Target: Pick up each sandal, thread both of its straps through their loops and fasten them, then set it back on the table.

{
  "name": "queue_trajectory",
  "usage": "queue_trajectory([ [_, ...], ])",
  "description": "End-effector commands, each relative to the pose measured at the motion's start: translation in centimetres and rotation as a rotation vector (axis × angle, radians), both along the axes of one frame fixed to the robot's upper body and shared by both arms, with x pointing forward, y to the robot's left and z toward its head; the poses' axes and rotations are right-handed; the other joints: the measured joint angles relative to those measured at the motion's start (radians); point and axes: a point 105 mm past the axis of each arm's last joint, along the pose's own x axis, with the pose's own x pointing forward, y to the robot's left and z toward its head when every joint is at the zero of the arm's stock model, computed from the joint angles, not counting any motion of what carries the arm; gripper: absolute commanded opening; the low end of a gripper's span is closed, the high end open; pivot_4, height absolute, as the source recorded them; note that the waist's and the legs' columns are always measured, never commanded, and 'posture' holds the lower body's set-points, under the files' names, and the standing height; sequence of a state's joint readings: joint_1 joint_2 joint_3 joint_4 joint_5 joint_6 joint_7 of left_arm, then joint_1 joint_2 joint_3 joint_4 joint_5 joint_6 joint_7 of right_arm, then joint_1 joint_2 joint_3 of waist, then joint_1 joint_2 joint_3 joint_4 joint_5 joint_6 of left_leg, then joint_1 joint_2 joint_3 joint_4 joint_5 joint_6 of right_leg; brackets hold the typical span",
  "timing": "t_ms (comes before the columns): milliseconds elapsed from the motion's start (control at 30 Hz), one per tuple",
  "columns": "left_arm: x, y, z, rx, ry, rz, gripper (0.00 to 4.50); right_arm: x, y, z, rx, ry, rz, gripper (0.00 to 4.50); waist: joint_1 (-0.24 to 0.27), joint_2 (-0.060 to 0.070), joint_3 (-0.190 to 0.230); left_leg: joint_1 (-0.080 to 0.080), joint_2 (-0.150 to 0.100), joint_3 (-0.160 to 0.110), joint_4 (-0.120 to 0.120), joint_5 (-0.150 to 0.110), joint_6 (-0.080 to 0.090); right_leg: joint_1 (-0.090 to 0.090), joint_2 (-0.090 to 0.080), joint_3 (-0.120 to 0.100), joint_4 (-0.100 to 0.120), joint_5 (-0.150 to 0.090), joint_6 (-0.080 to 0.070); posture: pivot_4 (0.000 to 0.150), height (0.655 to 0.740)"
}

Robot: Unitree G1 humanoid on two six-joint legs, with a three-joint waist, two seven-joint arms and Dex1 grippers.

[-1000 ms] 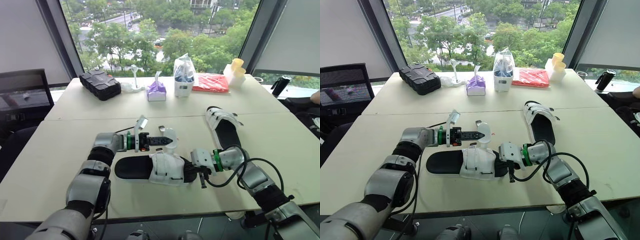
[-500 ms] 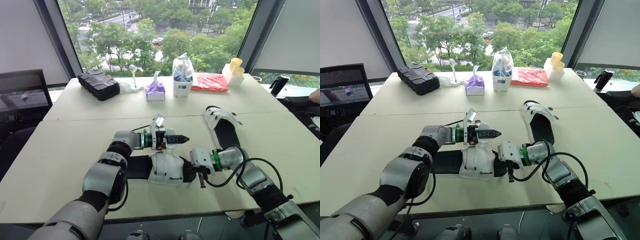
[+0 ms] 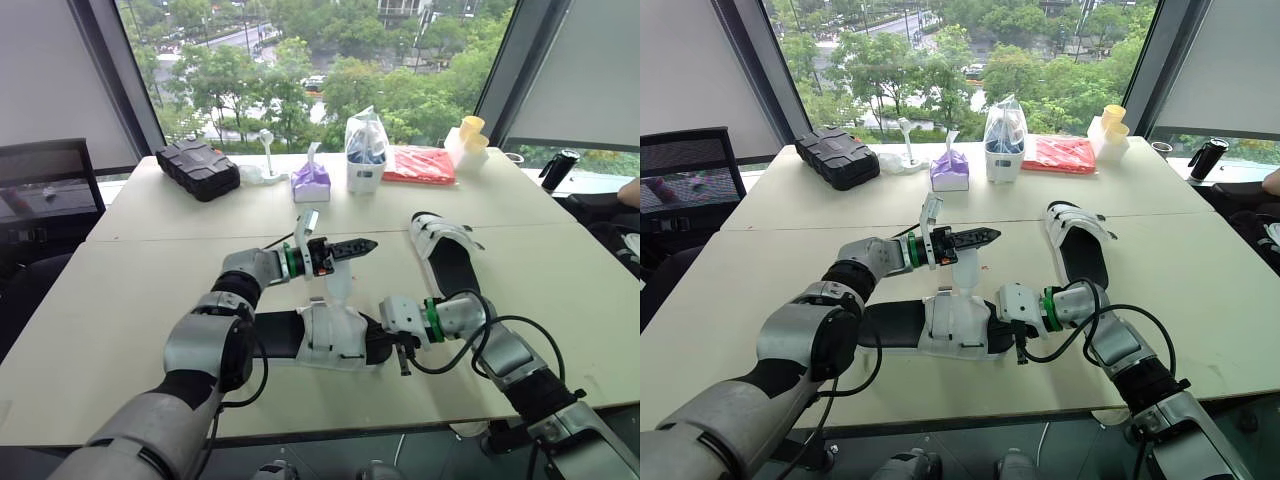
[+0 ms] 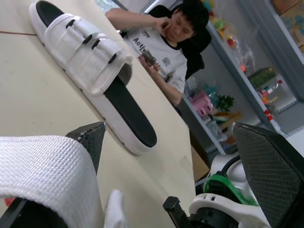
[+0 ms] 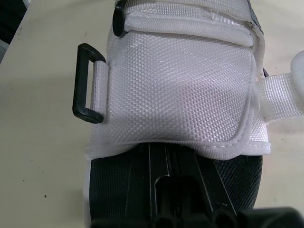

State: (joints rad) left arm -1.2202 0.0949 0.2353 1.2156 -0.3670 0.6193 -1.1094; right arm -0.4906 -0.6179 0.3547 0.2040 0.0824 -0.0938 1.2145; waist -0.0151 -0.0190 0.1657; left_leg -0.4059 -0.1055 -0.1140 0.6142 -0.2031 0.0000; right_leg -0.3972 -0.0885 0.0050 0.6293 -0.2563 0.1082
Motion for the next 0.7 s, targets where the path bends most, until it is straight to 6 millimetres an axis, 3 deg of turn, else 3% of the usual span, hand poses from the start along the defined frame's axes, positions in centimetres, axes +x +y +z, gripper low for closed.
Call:
queue_trajectory([
  [33, 0.4, 0.1, 3.1, -0.067, -0.086, -0.003, 4.44, 0.0, -1.6, -3.2, -0.112, 0.084, -0.070, 0.00, -0.001, 0.000, 0.000, 0.000, 0.000, 0.000, 0.000, 0.000, 0.000, 0.000, 0.000, 0.000, 0.000, 0.000, 0.000, 0.150, 0.7400],
  [333, 0.8, 0.6, 4.7, -0.073, -0.122, 0.011, 4.44, 0.0, -1.4, -3.3, -0.110, 0.085, -0.065, 0.00, -0.003, 0.000, 0.000, 0.000, 0.000, 0.000, 0.000, 0.000, 0.000, 0.000, 0.000, 0.000, 0.000, 0.000, 0.000, 0.150, 0.7400],
  [567, 0.9, 1.2, 4.7, -0.059, -0.134, 0.020, 4.44, 0.0, -1.3, -3.3, -0.108, 0.085, -0.066, 0.00, -0.004, 0.000, 0.000, 0.001, 0.000, 0.000, 0.000, 0.000, 0.000, 0.000, 0.000, 0.000, 0.001, 0.000, 0.000, 0.150, 0.7400],
  [700, 1.0, 1.6, 4.9, -0.063, -0.139, 0.032, 2.68, 0.0, -1.3, -3.4, -0.107, 0.086, -0.065, 0.00, -0.004, 0.000, 0.000, 0.001, 0.000, 0.000, 0.000, 0.000, 0.000, 0.000, 0.000, 0.000, 0.001, 0.000, 0.000, 0.150, 0.7400],
])
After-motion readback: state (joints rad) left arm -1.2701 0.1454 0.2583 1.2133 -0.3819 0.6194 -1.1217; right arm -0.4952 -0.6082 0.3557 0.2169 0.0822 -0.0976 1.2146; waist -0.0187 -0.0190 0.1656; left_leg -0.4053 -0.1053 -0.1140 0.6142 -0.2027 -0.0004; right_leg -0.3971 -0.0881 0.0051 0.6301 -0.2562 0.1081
